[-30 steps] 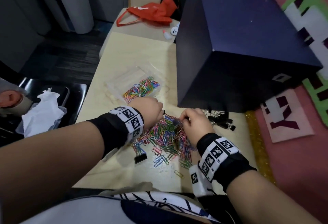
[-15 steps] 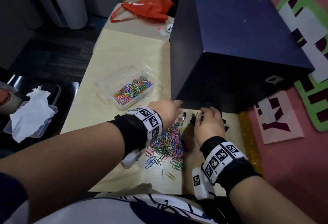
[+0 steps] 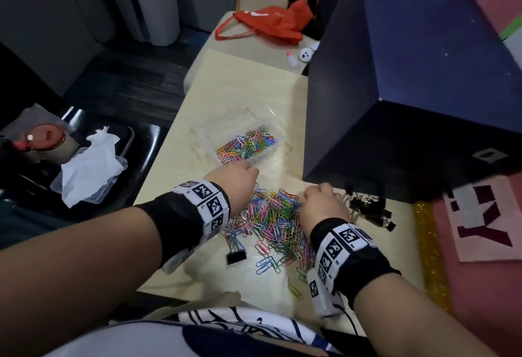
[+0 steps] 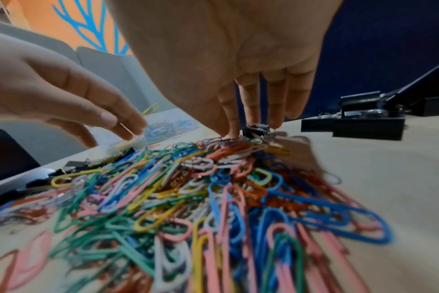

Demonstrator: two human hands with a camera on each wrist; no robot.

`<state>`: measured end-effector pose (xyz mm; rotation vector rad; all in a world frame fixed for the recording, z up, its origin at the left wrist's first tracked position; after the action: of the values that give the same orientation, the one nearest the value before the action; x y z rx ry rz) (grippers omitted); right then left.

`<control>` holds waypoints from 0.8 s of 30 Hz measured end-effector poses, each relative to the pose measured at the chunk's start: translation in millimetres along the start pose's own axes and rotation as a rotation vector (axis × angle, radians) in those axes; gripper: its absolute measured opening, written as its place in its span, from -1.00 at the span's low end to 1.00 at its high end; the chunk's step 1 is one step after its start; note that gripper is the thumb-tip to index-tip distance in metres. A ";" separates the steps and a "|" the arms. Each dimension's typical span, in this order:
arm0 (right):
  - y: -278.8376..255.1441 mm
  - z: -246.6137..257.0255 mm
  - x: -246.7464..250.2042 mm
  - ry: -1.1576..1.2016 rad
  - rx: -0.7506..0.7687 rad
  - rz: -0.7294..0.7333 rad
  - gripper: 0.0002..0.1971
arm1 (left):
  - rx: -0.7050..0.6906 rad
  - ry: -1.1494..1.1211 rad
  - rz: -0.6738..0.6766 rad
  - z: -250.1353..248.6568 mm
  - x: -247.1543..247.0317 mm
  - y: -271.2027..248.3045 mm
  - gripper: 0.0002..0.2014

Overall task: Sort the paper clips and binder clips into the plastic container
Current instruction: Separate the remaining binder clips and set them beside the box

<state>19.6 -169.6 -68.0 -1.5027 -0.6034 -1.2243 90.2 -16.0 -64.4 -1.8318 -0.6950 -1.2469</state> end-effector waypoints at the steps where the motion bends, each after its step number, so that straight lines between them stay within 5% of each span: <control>1: 0.2 2.2 0.8 -0.032 -0.008 0.001 -0.60 | 0.000 0.016 0.026 2.1 -4.5 -2.1 -0.64; 7: 4.9 54.8 5.1 0.011 0.227 -0.058 -0.60 | -0.056 0.120 0.150 2.0 -19.5 -15.1 -0.61; 11: 15.8 89.3 3.2 0.003 0.400 0.040 -0.44 | -0.148 0.108 0.130 -2.2 -19.3 -21.5 -0.59; 16: 24.2 103.4 -9.6 -0.109 0.493 0.203 -0.26 | -0.049 0.027 0.058 17.5 -4.9 -25.3 -0.59; 24: 4.4 73.7 -1.1 -0.232 0.336 0.037 -0.60 | 0.014 -0.051 0.018 30.5 8.2 -14.2 -0.71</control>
<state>50.9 -102.8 -64.7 -1.3695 -0.8846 -0.8739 97.0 17.4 -58.4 -1.8601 -0.7119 -1.1852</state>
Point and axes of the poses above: each hand's wrist, its own y-axis towards the middle knuckle, its own x-axis out of the back of the hand, z = x × y, the point moved 9 cm from there along y, towards the middle knuckle, and after that the axes turned 4 degrees about x, right-handed, at the moved point
